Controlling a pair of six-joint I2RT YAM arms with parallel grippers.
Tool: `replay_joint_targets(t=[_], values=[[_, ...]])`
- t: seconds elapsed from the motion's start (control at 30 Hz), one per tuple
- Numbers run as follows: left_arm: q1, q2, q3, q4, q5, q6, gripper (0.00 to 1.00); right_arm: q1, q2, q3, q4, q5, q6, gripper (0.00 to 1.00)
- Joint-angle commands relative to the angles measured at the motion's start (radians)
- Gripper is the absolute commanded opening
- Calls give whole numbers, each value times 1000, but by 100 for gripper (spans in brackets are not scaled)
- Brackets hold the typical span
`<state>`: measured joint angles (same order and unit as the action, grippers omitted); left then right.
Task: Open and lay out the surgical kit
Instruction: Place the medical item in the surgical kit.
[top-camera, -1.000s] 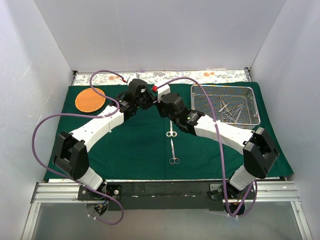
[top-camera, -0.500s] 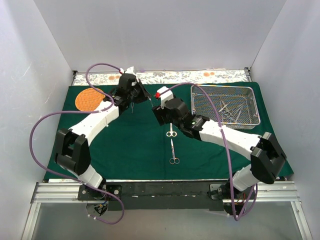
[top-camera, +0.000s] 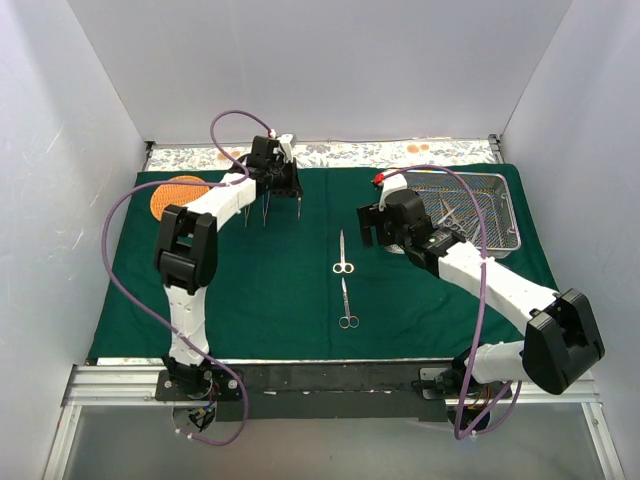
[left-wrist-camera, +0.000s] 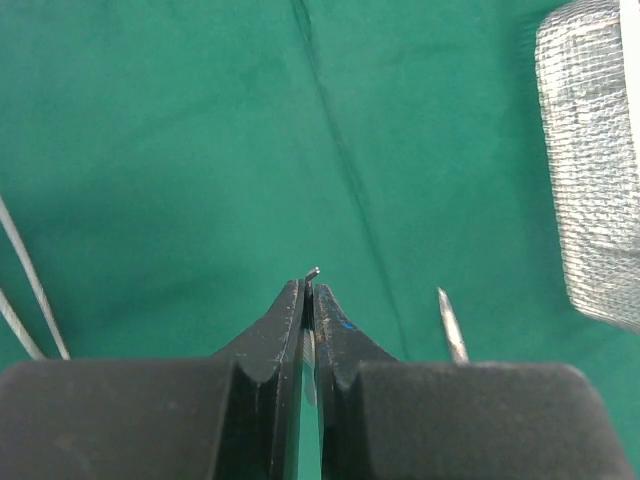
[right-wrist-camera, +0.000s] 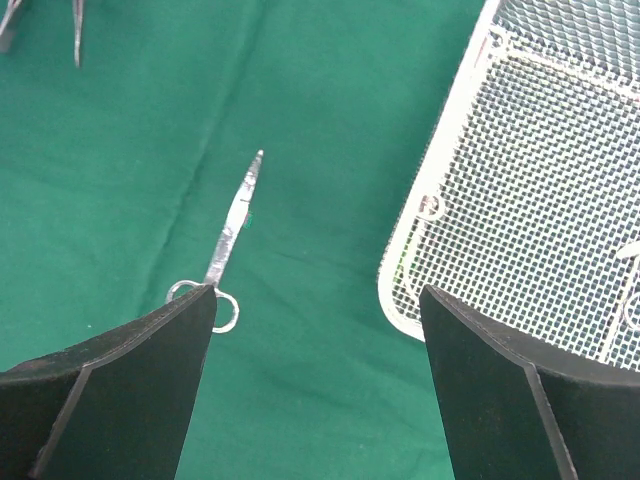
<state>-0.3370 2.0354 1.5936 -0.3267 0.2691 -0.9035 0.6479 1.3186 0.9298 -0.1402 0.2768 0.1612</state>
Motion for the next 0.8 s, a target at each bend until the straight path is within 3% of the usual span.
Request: replay_joint_targets(t=[0.0,0.1,0.63,0.77], values=[[21,74,130,-58,67,115,0,-33,-29,-14,-6,-48,23,91],[33,150,193,-118,53,135,0,-57,-21,-11,-13,-54,24,90],[105,213,213,-132,53,120,0,-102,36,6,-41,-83,40,89],[107,235,220,-133,56,114,7,-113,34,4,-44,-85,38,89]])
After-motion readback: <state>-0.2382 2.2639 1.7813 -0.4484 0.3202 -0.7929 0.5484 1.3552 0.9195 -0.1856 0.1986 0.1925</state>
